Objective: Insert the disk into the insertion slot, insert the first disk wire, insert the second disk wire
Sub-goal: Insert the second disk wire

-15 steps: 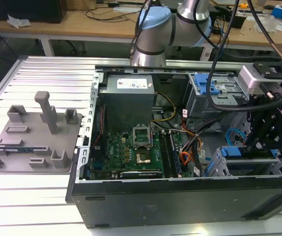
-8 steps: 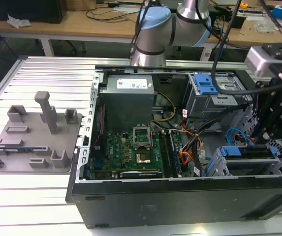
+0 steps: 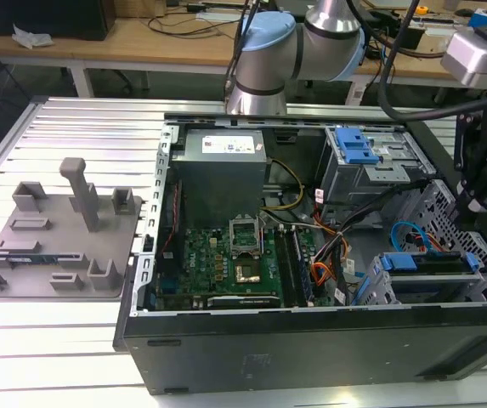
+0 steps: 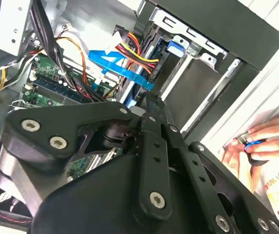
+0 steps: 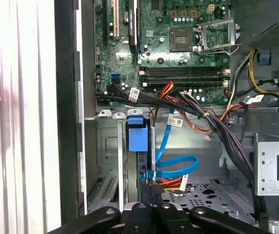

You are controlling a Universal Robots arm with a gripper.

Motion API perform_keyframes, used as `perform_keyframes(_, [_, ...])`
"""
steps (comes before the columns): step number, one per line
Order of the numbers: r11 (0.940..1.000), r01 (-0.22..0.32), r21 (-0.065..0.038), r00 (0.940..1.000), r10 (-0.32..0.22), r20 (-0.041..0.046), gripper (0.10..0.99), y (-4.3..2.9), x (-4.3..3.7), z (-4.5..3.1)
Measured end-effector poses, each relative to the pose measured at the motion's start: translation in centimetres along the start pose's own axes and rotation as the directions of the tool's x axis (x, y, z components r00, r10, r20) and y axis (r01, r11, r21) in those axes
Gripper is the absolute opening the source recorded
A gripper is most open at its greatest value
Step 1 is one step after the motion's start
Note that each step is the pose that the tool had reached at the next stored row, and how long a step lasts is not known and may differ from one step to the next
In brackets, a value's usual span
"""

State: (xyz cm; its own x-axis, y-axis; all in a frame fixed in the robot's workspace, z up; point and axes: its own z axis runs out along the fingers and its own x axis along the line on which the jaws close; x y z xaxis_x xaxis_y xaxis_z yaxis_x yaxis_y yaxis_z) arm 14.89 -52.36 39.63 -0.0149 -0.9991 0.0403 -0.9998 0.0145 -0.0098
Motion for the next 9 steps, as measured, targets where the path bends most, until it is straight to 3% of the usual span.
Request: perform_keyframes(9, [1.0000, 0.000, 0.000, 1.0000, 0.000, -0.0014, 0.106, 0.00, 0.00, -0.01])
